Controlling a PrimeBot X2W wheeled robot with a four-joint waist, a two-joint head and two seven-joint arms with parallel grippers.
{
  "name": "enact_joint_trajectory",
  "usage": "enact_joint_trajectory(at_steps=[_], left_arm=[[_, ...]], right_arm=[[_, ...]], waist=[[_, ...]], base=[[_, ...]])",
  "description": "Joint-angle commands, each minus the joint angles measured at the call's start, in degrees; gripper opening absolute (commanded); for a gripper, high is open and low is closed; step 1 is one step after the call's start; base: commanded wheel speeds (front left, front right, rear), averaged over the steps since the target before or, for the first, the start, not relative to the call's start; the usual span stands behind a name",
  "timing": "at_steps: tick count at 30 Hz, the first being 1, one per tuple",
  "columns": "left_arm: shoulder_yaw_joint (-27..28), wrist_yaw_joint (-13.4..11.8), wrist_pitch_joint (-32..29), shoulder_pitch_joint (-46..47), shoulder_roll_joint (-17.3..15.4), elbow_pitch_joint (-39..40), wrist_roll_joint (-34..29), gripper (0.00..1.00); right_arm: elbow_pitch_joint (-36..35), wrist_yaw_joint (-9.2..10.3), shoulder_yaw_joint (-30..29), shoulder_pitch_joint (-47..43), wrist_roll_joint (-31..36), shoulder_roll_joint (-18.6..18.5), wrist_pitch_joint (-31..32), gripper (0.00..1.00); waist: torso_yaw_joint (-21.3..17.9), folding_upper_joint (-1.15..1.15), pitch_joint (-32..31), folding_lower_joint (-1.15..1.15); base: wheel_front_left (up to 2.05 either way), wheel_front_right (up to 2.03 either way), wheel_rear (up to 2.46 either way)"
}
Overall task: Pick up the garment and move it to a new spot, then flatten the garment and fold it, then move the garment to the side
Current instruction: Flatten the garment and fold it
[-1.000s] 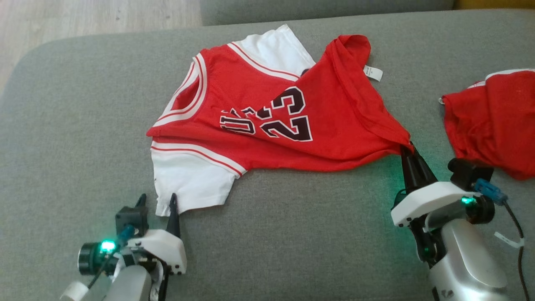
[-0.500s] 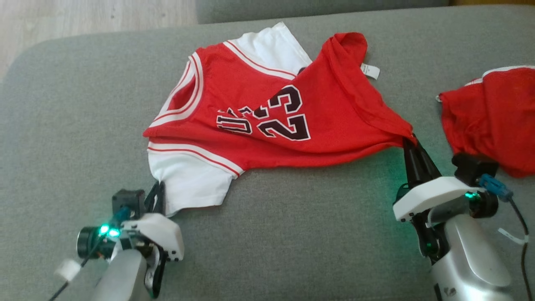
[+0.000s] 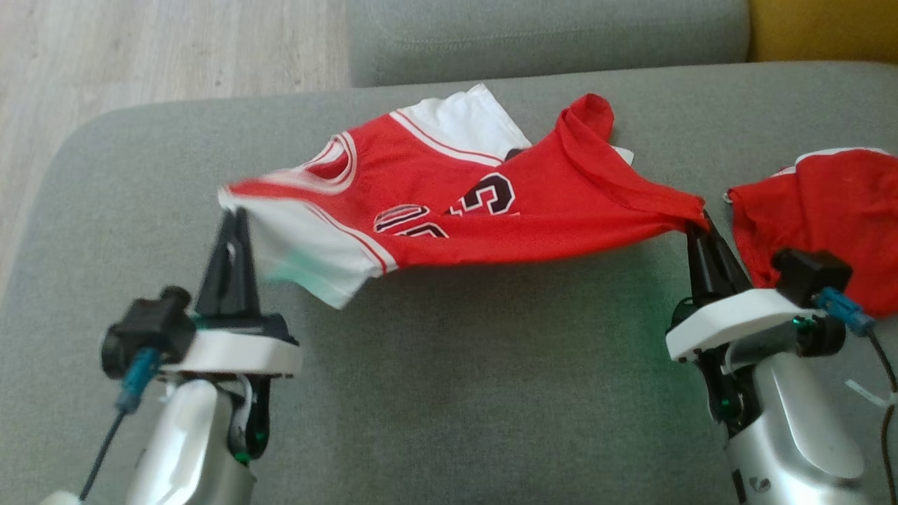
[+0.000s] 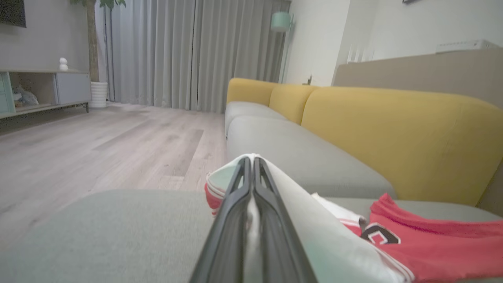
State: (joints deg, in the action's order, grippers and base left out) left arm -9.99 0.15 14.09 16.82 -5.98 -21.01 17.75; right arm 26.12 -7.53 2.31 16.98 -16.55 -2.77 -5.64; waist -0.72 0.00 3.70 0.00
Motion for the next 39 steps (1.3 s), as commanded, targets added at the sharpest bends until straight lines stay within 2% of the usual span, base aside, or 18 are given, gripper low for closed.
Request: enact_joint_trajectory(at_steps=[1,8,13,18,22,26,29,31,33,34,37,39], left_arm=[[2.77,-0.32,0.68,0.83,-0.72,3.72,0.39,0.00],[4.65,-0.43,0.84,0.34,-0.33,15.34,1.77,0.00],[7.32,-1.01,0.06,0.71,0.67,24.60,6.78,0.00],[9.90,-2.96,-3.67,1.71,1.54,36.56,13.04,0.00],[10.18,-5.31,-8.40,2.71,1.68,45.19,15.18,0.00],[10.37,-7.88,-13.26,4.78,1.45,49.86,16.88,0.00],[11.65,-8.53,-15.94,8.33,-0.03,48.12,17.83,0.00],[13.24,-8.77,-17.58,12.28,-1.38,44.51,19.10,0.00],[13.88,-8.23,-18.68,17.84,-4.37,38.86,17.93,0.00],[13.88,-8.23,-18.68,17.84,-4.37,38.86,17.93,0.00],[13.39,-7.09,-19.70,29.40,-7.26,27.76,16.98,0.00],[11.83,-5.77,-18.89,37.79,-10.95,19.68,13.08,0.00]], right_arm=[[-2.73,0.04,1.53,2.47,0.43,-0.10,-0.75,0.00],[-8.85,0.04,2.22,5.32,0.11,-0.20,-0.56,0.00],[-16.79,0.04,1.88,6.21,-0.95,-1.42,0.44,0.00],[-27.54,0.04,0.85,6.11,-1.40,-2.79,3.62,0.00],[-36.47,0.04,-0.37,4.64,-1.17,-3.24,7.76,0.00],[-43.07,0.04,-0.77,4.06,0.04,-3.31,12.46,0.00],[-43.78,0.04,-1.36,6.47,1.70,-3.65,15.05,0.00],[-41.62,0.04,-0.61,10.47,2.14,-4.56,15.84,0.00],[-37.51,0.04,0.28,16.14,2.12,-5.89,16.05,0.00],[-37.51,0.04,0.28,16.14,2.12,-5.89,16.05,0.00],[-28.36,0.04,3.66,27.64,2.04,-9.08,15.81,0.00],[-20.66,0.04,6.11,36.58,1.93,-10.22,14.53,0.00]], waist=[[0.12,0.00,-0.65,0.00],[-0.05,0.00,-3.01,0.00],[-0.60,0.00,-4.35,0.00],[-1.32,0.00,-4.72,0.00],[-1.26,0.00,-4.05,0.00],[-1.31,0.00,-1.15,0.00],[-1.78,0.00,2.44,0.00],[-1.98,0.00,5.55,0.00],[-1.81,0.00,9.13,0.00],[-1.81,0.00,9.13,0.00],[-1.50,0.00,14.97,0.00],[-1.53,0.00,18.11,0.00]], base=[[0.00,0.00,0.00],[0.00,0.00,0.00],[0.00,0.00,0.00],[0.00,0.00,0.00],[0.00,0.00,0.00],[0.00,0.00,0.00],[0.00,0.00,0.00],[0.00,0.00,0.00],[0.00,0.00,0.00],[0.00,0.00,0.00],[0.00,0.00,0.00],[0.00,0.00,0.00]])
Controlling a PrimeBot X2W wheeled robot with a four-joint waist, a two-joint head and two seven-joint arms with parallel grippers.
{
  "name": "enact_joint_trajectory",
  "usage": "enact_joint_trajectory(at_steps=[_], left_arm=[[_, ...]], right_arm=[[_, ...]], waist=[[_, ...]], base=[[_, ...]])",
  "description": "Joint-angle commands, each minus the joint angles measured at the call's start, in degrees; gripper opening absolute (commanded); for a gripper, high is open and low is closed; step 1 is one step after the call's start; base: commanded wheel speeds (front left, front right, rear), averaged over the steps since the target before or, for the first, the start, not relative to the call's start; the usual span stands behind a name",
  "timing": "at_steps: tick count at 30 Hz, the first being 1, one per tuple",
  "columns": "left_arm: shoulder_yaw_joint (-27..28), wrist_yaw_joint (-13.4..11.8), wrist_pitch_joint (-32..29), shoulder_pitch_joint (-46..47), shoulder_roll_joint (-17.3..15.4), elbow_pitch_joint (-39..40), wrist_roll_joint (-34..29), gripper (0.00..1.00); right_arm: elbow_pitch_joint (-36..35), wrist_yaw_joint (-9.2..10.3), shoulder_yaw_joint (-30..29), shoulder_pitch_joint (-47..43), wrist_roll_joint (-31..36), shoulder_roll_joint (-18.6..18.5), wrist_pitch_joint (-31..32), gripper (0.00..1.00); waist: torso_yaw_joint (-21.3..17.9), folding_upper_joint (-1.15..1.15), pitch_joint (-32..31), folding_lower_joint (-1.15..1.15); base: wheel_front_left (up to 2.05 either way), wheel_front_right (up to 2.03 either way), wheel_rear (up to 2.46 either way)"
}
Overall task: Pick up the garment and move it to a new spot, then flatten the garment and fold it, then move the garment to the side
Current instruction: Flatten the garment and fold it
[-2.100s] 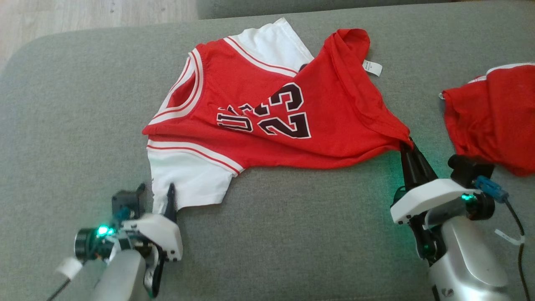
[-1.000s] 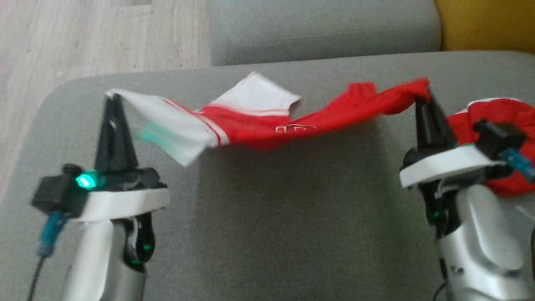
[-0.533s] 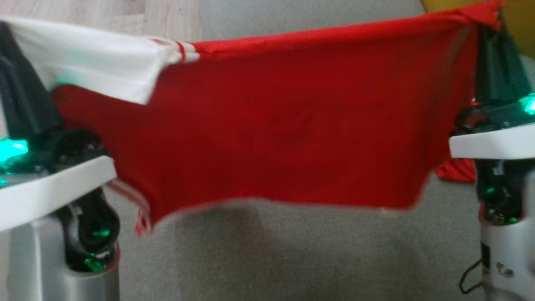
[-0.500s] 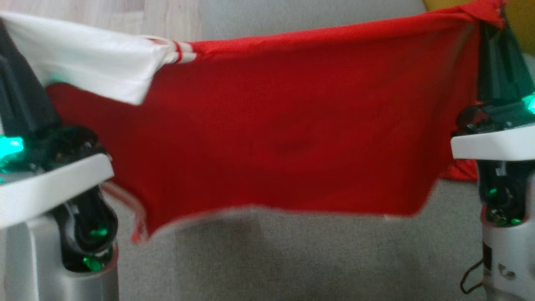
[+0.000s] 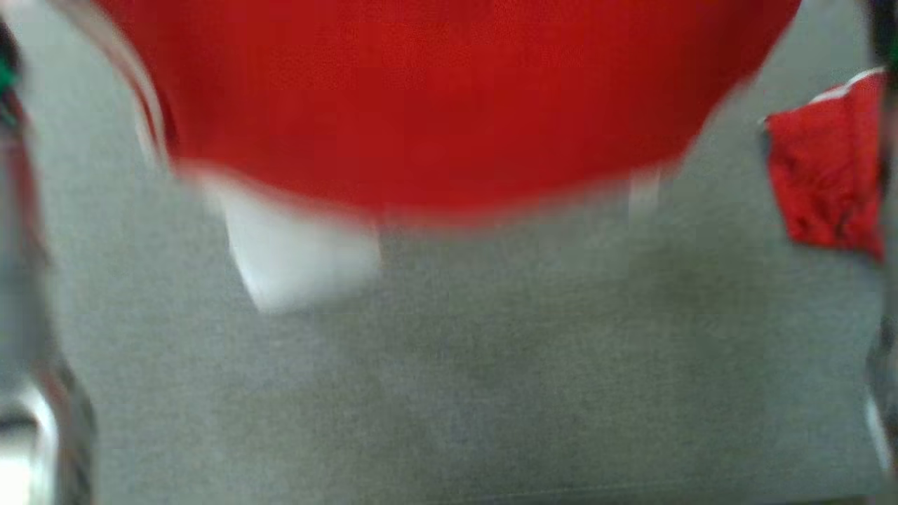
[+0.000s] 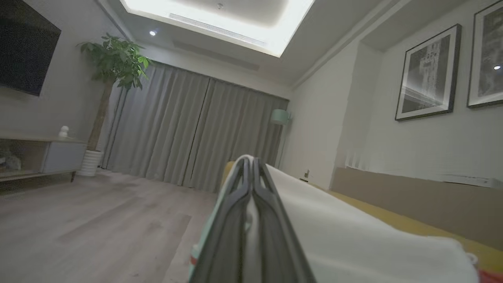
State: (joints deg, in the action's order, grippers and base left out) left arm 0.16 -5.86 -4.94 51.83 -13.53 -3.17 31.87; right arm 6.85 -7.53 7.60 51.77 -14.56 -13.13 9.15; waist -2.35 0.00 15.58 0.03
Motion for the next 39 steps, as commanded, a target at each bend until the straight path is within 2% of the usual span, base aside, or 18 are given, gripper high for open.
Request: enact_joint_trajectory(at_steps=[1,5,7,10,13,17,22,27,35,39], left_arm=[[1.03,1.09,0.89,6.99,-4.38,-2.46,-2.04,0.00],[-0.18,2.65,4.78,22.14,-4.99,-17.04,-3.66,0.00],[-0.32,3.30,8.76,30.18,-4.66,-25.13,-4.16,0.00],[-1.39,5.33,12.07,33.86,-4.29,-31.48,-4.61,0.00],[-3.07,7.89,14.30,32.99,-3.77,-36.62,-5.08,0.00],[-5.51,9.78,17.05,26.95,-2.81,-41.02,-6.30,0.00],[-7.95,11.16,18.69,13.42,-2.90,-43.52,-7.46,0.00],[-9.81,12.42,18.93,-1.21,-3.88,-43.64,-6.80,0.00],[-14.62,13.22,13.19,-19.18,-6.69,-35.23,-4.83,0.00],[-16.43,13.28,9.13,-24.79,-8.45,-29.70,-3.76,0.00]], right_arm=[[2.91,0.04,1.70,6.32,-0.33,0.15,-1.26,0.00],[18.94,0.04,5.20,22.89,2.51,-0.28,-7.90,0.00],[28.88,0.04,4.35,30.68,4.96,1.06,-14.48,0.00],[36.46,0.04,4.53,33.16,6.73,2.39,-19.70,0.00],[42.40,0.04,6.05,31.53,6.73,3.15,-22.01,0.00],[48.08,0.04,7.87,25.91,5.06,2.55,-23.34,0.00],[52.62,0.04,12.81,16.08,1.12,1.00,-23.62,0.00],[54.69,0.04,19.76,6.53,-4.56,-0.84,-19.49,0.00],[48.79,0.04,30.76,-3.79,-15.51,-7.05,-10.02,0.00],[45.12,0.04,33.98,-6.70,-19.78,-9.76,-6.71,0.00]], waist=[[0.04,0.00,7.38,-0.03],[0.39,0.00,10.22,-0.03],[0.91,0.00,10.72,-0.03],[1.29,0.00,10.18,-0.03],[1.84,0.00,9.09,-0.03],[3.22,0.00,7.36,-0.03],[4.22,0.00,4.04,-0.03],[4.30,0.00,-0.51,-0.03],[4.36,0.00,-6.76,-0.03],[4.37,0.00,-8.63,-0.03]], base=[[0.00,0.00,0.00],[0.00,0.00,0.00],[0.00,0.00,0.00],[0.00,0.00,0.00],[0.00,0.00,0.00],[0.00,0.00,0.00],[0.00,0.00,0.00],[0.00,0.00,0.00],[0.00,0.00,0.00],[0.00,0.00,0.00]])
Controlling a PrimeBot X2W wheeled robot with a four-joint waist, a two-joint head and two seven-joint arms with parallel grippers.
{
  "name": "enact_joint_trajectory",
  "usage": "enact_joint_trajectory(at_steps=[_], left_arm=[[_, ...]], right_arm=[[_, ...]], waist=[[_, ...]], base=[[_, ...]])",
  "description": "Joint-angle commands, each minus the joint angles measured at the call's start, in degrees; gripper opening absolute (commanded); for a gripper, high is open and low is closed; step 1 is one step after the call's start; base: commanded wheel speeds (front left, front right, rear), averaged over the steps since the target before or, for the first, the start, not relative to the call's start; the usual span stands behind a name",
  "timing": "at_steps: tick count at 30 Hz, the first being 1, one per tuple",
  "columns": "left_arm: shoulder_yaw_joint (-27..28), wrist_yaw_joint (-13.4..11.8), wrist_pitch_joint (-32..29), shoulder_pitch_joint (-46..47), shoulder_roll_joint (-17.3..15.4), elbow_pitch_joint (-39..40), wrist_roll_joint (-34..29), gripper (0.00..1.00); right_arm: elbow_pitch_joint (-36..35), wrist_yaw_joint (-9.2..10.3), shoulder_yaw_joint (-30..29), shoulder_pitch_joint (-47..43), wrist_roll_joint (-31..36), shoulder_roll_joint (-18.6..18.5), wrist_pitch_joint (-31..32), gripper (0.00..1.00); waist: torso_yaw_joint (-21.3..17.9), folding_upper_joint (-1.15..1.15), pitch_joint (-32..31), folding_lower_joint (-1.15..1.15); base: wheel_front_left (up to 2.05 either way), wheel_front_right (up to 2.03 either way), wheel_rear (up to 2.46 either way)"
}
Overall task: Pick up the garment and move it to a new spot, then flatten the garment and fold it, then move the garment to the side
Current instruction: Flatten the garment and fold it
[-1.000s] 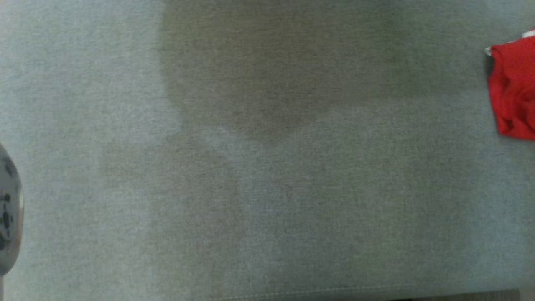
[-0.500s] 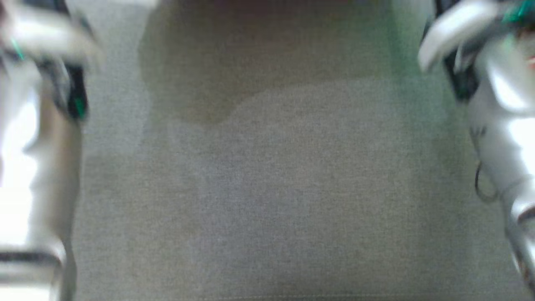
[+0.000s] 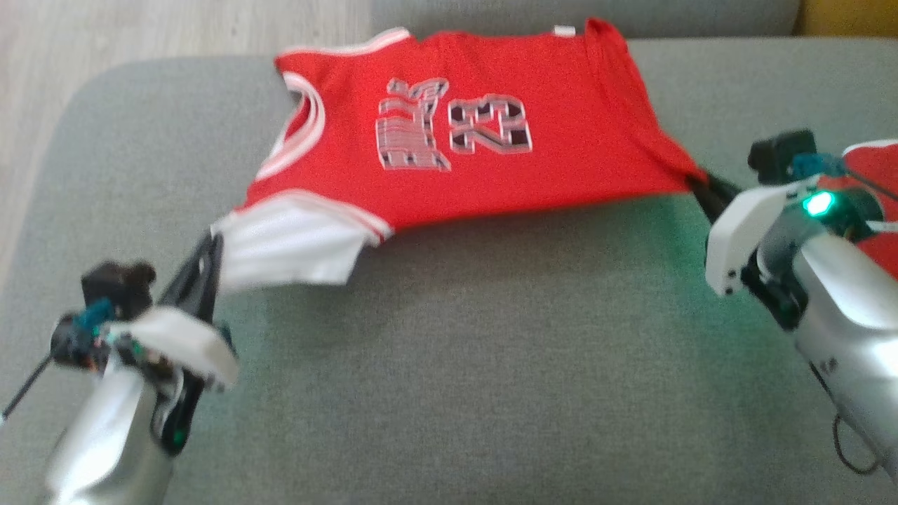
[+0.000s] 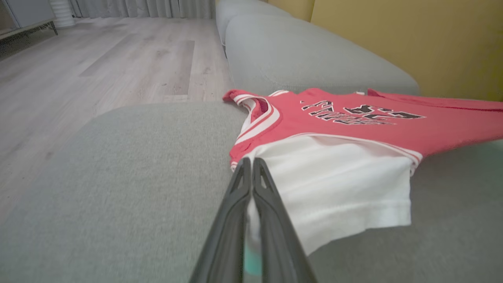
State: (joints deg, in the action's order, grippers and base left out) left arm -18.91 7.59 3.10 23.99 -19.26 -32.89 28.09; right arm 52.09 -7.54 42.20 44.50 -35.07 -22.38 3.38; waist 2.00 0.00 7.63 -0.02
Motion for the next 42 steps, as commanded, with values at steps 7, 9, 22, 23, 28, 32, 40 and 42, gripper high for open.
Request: enact_joint_trajectory(at_steps=[7,9,22,23,28,32,40,42], left_arm=[[0.89,-0.18,-8.69,-8.60,-8.33,14.84,2.75,0.00],[0.97,-0.34,-11.47,-11.87,-9.92,19.46,3.85,0.00],[2.26,-4.85,-20.06,-26.28,-15.58,40.12,7.24,0.00],[2.47,-5.20,-19.92,-25.98,-15.49,40.45,7.13,0.00],[3.10,-6.00,-18.74,-21.97,-14.19,39.84,6.70,0.00],[3.42,-5.92,-18.26,-18.11,-13.31,38.23,6.85,0.00],[2.28,-4.29,-18.85,-8.54,-12.17,33.30,6.31,0.00],[2.07,-3.94,-19.07,-6.01,-11.77,31.81,6.40,0.00]], right_arm=[[-9.31,0.05,5.28,-4.90,-8.11,-6.13,6.97,0.00],[-11.89,0.05,6.65,-6.28,-10.15,-7.78,9.27,0.00],[-26.45,0.05,7.07,-13.67,-17.75,-16.33,16.40,0.00],[-26.89,0.05,6.33,-13.66,-17.67,-16.44,16.23,0.00],[-28.14,0.05,2.80,-12.78,-17.03,-15.44,16.01,0.00],[-28.18,0.05,0.58,-10.95,-15.63,-14.02,16.06,0.00],[-26.63,0.05,-2.20,-7.63,-13.33,-10.81,16.21,0.00],[-26.05,0.05,-2.54,-6.79,-12.86,-10.06,16.26,0.00]], waist=[[-0.67,0.00,-4.46,0.02],[-0.85,0.00,-5.34,0.02],[-0.79,0.00,-8.08,0.02],[-0.78,0.00,-7.78,0.02],[-0.88,0.00,-5.73,0.02],[-1.18,0.00,-3.92,0.02],[-1.11,0.00,-0.69,0.02],[-1.04,0.00,0.03,0.02]], base=[[0.00,0.00,0.00],[0.00,0.00,0.00],[0.00,0.00,0.00],[0.00,0.00,0.00],[0.00,0.00,0.00],[0.00,0.00,0.00],[0.00,0.00,0.00],[0.00,0.00,0.00]])
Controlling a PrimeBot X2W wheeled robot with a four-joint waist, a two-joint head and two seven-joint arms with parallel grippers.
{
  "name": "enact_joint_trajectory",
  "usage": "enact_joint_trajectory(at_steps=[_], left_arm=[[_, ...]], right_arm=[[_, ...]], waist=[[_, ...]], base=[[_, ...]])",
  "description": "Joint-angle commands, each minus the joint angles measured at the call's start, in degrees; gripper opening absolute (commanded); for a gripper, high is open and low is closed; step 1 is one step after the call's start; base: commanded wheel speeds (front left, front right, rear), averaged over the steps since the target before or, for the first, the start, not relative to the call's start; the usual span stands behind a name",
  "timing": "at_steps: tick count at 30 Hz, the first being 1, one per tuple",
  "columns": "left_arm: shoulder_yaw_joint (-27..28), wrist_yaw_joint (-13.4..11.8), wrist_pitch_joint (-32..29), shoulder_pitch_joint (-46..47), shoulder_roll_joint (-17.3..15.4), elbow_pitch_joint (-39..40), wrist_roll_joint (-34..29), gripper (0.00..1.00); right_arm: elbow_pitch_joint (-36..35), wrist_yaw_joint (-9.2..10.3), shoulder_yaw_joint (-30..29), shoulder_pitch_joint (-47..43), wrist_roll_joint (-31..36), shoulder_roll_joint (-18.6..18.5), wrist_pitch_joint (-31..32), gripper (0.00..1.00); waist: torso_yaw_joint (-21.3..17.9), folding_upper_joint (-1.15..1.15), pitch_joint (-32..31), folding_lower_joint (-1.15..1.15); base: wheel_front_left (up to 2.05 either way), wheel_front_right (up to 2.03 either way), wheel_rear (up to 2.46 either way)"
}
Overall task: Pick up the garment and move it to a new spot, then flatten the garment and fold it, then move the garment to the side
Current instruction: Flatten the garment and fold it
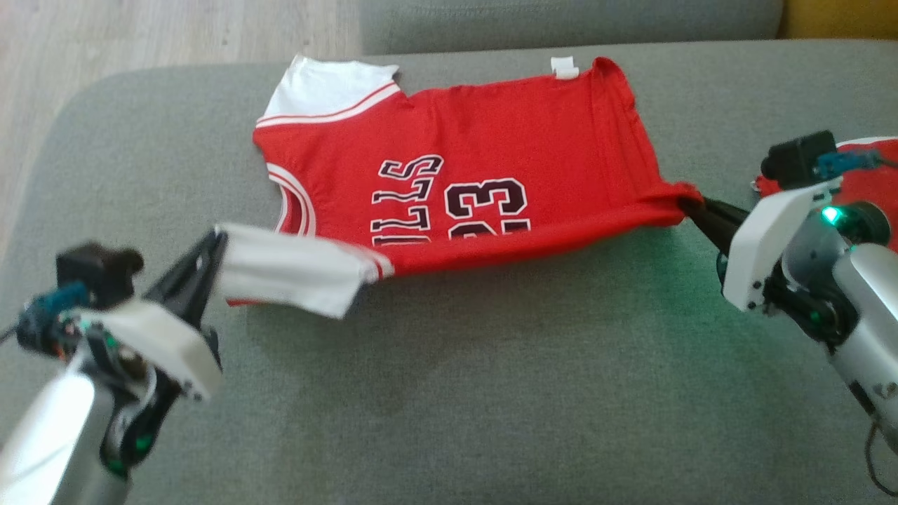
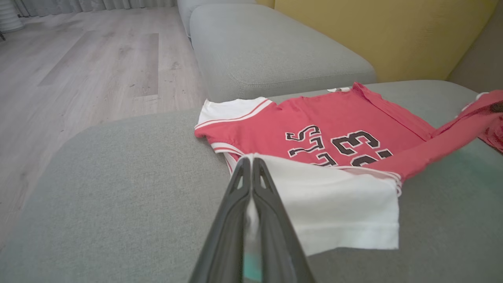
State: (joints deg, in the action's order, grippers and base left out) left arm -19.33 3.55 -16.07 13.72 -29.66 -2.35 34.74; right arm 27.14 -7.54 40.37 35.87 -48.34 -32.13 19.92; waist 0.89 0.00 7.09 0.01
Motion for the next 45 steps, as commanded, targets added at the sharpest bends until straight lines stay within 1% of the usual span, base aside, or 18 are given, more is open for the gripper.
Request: enact_joint_trajectory(at_steps=[1,2,8,17,24,25,26,27,30,32,35,37,39,41,43,45], left_arm=[[2.38,0.27,0.02,5.47,-1.18,0.50,-0.21,0.00],[2.38,0.27,0.02,5.47,-1.18,0.50,-0.21,0.00],[1.33,1.17,-1.08,12.58,-0.32,-4.64,-0.40,0.00],[-1.88,2.41,-2.69,22.62,0.99,-14.35,-2.08,0.00],[-5.16,3.04,-0.44,29.54,3.05,-23.00,-4.37,0.00],[-5.18,2.57,0.58,30.43,3.46,-24.27,-4.92,0.29],[-5.12,1.90,1.85,31.34,3.94,-25.58,-5.53,0.75],[-4.93,1.09,3.19,32.25,4.52,-27.05,-5.99,1.00],[-3.84,-1.39,9.00,35.02,6.55,-30.99,-7.03,1.00],[-2.76,-3.18,14.36,36.65,7.84,-32.93,-7.63,1.00],[-1.04,-5.00,22.57,37.81,9.99,-34.60,-7.54,1.00],[-0.07,-5.72,27.34,37.72,11.20,-34.98,-7.32,1.00],[0.86,-6.20,29.82,36.77,12.10,-34.31,-7.29,1.00],[2.26,-6.82,30.78,34.65,12.96,-32.32,-7.22,1.00],[4.24,-7.97,30.99,31.47,13.77,-28.42,-7.93,1.00],[5.27,-8.87,31.03,26.81,14.82,-23.35,-10.28,1.00]], right_arm=[[-0.80,0.05,-0.83,2.29,0.62,0.06,-0.25,0.00],[-0.80,0.05,-0.83,2.29,0.62,0.06,-0.25,0.00],[1.61,0.05,-1.60,5.51,1.45,2.32,-0.40,0.00],[6.67,0.05,-0.60,10.70,3.10,5.62,-1.28,0.00],[12.42,0.05,0.78,15.40,4.67,8.05,-2.97,0.00],[13.38,0.05,0.57,16.26,5.35,8.34,-4.11,0.27],[14.44,0.05,0.27,17.05,5.94,8.78,-5.34,1.00],[15.52,0.05,-0.04,17.84,6.48,9.29,-6.63,1.00],[19.36,0.05,-2.18,20.30,8.04,11.02,-11.97,1.00],[21.55,0.05,-4.10,21.64,8.46,12.34,-16.30,1.00],[24.03,0.05,-6.47,22.48,8.98,14.13,-23.04,1.00],[24.86,0.05,-7.75,22.14,8.76,15.39,-27.31,1.00],[24.99,0.05,-8.42,21.21,8.67,16.72,-30.95,1.00],[24.73,0.05,-8.71,19.89,9.30,17.85,-33.15,1.00],[24.05,0.05,-9.38,18.29,10.69,18.83,-34.38,1.00],[22.57,0.05,-11.14,16.32,12.45,19.81,-34.81,1.00]], waist=[[0.09,0.00,0.94,-0.01],[0.09,0.00,0.94,-0.01],[0.04,0.00,3.59,-0.01],[-0.48,0.00,7.76,-0.01],[-1.13,0.00,10.87,-0.01],[-1.14,0.00,11.22,-0.01],[-1.12,0.00,11.54,-0.01],[-1.07,0.00,11.81,-0.01],[-0.83,0.00,12.34,-0.01],[-0.66,0.00,12.33,-0.01],[-0.25,0.00,11.53,-0.01],[0.07,0.00,10.54,-0.01],[0.18,0.00,9.33,-0.01],[0.10,0.00,8.01,-0.01],[-0.02,0.00,6.75,-0.01],[-0.11,0.00,5.61,-0.01]], base=[[0.00,0.00,0.00],[0.00,0.00,0.00],[0.00,0.00,0.00],[0.00,0.00,0.00],[0.00,0.00,0.00],[0.00,0.00,0.00],[0.00,0.00,0.00],[0.00,0.00,0.00],[0.00,0.00,0.00],[0.00,0.00,0.00],[0.00,0.00,0.00],[0.00,0.00,0.00],[0.00,0.00,0.00],[0.00,0.00,0.00],[0.00,0.00,0.00],[0.00,0.00,0.00]])
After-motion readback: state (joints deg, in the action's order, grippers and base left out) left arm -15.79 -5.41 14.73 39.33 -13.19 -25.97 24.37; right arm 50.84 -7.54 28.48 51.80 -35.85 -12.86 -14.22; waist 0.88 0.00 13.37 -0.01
